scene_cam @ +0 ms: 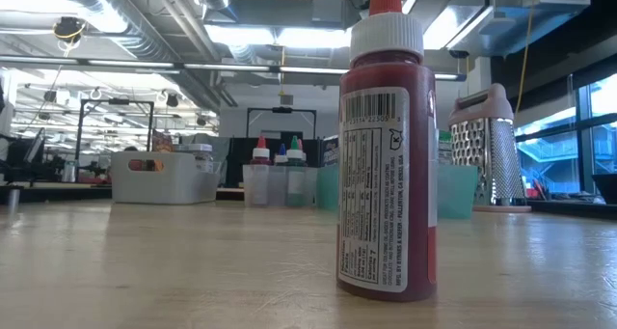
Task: Pick & Place Kitchen Items
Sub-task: Put the yellow cereal box into the blue bin
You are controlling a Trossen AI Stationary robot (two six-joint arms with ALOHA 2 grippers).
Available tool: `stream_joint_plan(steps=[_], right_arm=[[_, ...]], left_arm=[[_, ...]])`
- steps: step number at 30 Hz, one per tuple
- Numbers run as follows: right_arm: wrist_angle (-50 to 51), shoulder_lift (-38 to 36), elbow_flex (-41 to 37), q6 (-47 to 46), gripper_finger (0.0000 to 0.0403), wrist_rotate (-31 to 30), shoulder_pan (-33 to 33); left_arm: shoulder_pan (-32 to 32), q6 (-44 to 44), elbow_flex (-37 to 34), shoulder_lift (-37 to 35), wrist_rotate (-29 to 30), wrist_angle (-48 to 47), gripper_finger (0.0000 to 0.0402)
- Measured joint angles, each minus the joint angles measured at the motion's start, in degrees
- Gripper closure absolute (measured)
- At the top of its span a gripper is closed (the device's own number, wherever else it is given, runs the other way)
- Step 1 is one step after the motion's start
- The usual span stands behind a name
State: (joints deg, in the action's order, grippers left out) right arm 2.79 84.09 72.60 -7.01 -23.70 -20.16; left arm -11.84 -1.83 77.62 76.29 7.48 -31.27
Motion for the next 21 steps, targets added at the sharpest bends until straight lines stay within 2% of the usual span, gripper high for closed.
stream_joint_plan(steps=[12, 21], right_arm=[[0.0, 0.0, 0.0, 0.0, 0.0243, 2.8, 0.7], [0.0, 0.0, 0.0, 0.0, 0.0247, 2.9, 0.7]], left_arm=[[0.0, -0.1, 0.0, 0.0, -0.1, -0.2, 0.0301], [0.0, 0.9, 0.0, 0.0, 0.9, -0.1, 0.0284]])
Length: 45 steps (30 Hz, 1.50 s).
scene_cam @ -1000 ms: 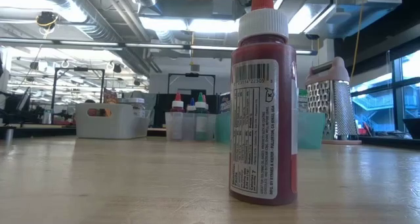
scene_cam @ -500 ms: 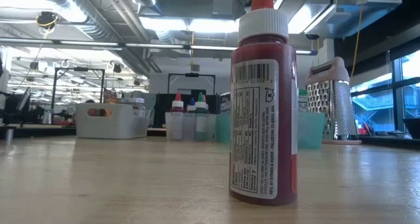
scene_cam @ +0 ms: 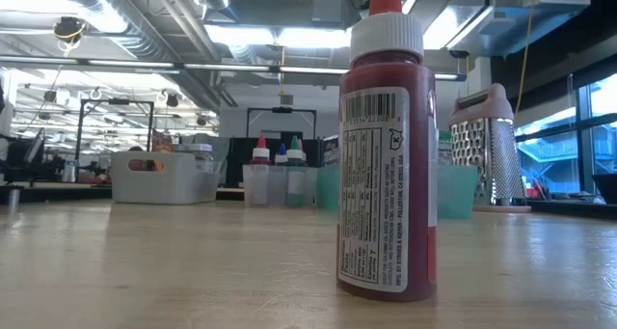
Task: Pick & Place Kitchen Items
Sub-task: Put the yellow cereal box into the blue bin
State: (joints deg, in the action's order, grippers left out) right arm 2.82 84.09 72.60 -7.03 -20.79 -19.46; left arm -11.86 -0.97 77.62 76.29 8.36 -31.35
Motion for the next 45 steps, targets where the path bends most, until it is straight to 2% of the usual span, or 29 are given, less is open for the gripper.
stream_joint_plan(steps=[6, 16, 21, 24, 29, 32, 36, 41, 45], right_arm=[[0.0, 0.0, 0.0, 0.0, 0.0247, -0.4, 0.0], [-0.3, 0.0, 0.0, -1.1, 0.0247, -0.6, 0.0], [1.7, 0.0, 0.0, -3.0, 0.0247, -1.3, 0.0], [2.7, 0.0, 0.0, -3.0, 0.0248, -2.4, 0.0], [6.5, -2.2, 0.0, -6.6, 0.0248, -12.4, -1.1], [11.6, -5.9, 0.0, -11.4, 0.0248, -20.4, -2.0], [21.3, -9.4, 0.1, -21.0, 0.0248, -28.1, -2.5], [28.0, -7.6, 0.1, -32.1, 0.0248, -31.7, -2.5], [26.0, -2.5, -0.1, -33.1, 0.0248, -34.2, -2.4]], left_arm=[[-0.2, 0.6, 0.0, 0.0, 3.6, 0.8, 0.0254], [-2.4, 0.2, 0.0, -0.3, 7.5, 3.7, 0.0178], [-5.3, -0.3, 0.0, -2.7, 13.8, 3.8, 0.0161], [-6.8, -1.2, 0.0, -4.7, 15.4, 3.5, 0.0158], [-9.0, -3.2, 0.0, -8.8, 16.4, 1.2, 0.0157], [-10.0, -2.8, 0.0, -11.4, 16.4, -2.7, 0.0157], [-10.8, 0.0, 0.0, -14.2, 16.5, -8.6, 0.0157], [-11.0, 6.2, 0.0, -16.4, 17.6, -14.6, 0.0157], [-11.0, 8.7, 0.0, -17.1, 17.6, -17.5, 0.0157]])
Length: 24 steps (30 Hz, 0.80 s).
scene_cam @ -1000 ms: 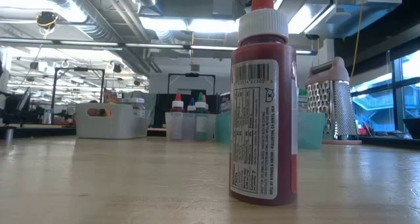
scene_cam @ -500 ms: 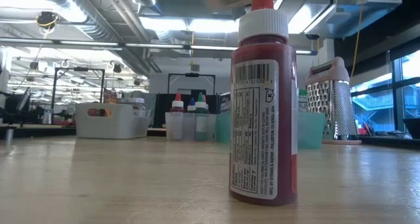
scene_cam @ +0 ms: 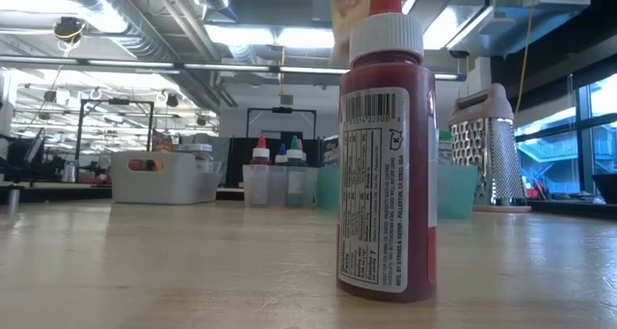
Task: Pick & Place Kitchen Items
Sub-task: Put the yellow cereal box into the blue bin
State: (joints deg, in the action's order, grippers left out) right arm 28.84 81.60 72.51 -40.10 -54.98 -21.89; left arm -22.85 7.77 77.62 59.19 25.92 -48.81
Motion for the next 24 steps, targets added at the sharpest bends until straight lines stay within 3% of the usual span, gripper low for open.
stream_joint_plan(steps=[9, 17, 24], right_arm=[[5.8, 9.0, 0.0, -11.1, 0.0248, -9.1, 1.5], [8.3, 15.8, 0.0, -17.8, 0.0248, -6.7, 4.5], [9.3, 16.4, 0.0, -17.8, 0.0248, -6.4, 6.0]], left_arm=[[0.0, 4.6, 0.0, 0.2, -0.2, -2.9, 0.0157], [0.0, 4.6, 0.0, 0.1, 0.0, -2.9, 0.0157], [0.0, 4.6, 0.0, 0.1, -0.2, -2.4, 0.0157]])
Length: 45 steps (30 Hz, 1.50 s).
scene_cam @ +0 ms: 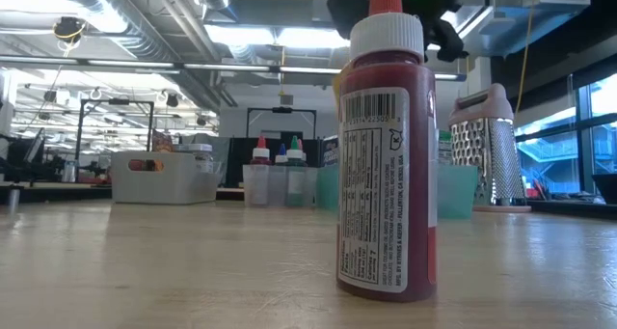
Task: Pick & Place Kitchen Items
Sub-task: Put the yellow cereal box into the blue bin
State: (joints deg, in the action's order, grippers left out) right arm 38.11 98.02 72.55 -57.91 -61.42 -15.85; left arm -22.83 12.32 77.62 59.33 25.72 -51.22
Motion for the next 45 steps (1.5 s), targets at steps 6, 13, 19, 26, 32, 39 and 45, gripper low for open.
stream_joint_plan(steps=[6, 13, 19, 26, 32, 39, 45], right_arm=[[0.7, 0.1, 0.0, 0.3, 0.0248, 3.1, 2.6], [0.6, 0.7, 0.0, 1.7, 0.0248, 4.7, 4.6], [0.8, 2.0, 0.0, 1.8, 0.0248, 4.7, 5.3], [-2.8, 4.6, 0.0, 4.1, 0.0253, 5.3, 6.9], [-6.1, 4.6, 0.0, 7.2, 0.0266, 6.5, 7.7], [-6.2, 4.5, 0.0, 7.8, 0.0266, 7.6, 7.9], [-6.7, 5.0, 0.0, 7.8, 0.0267, 7.9, 8.4]], left_arm=[[0.0, 0.0, 0.0, 0.0, 0.0, 0.0, 0.0158], [0.0, 0.0, 0.0, 0.0, 0.0, 0.0, 0.0158], [0.0, 0.0, 0.0, 0.0, 0.0, 0.0, 0.0158], [0.0, 0.0, 0.0, 0.0, 0.0, 0.0, 0.0158], [0.0, 0.0, 0.0, 0.0, 0.0, 0.0, 0.0158], [0.0, 0.0, 0.0, 0.0, 0.0, 0.0, 0.0158], [0.0, 0.0, 0.0, 0.0, 0.0, 0.0, 0.0158]])
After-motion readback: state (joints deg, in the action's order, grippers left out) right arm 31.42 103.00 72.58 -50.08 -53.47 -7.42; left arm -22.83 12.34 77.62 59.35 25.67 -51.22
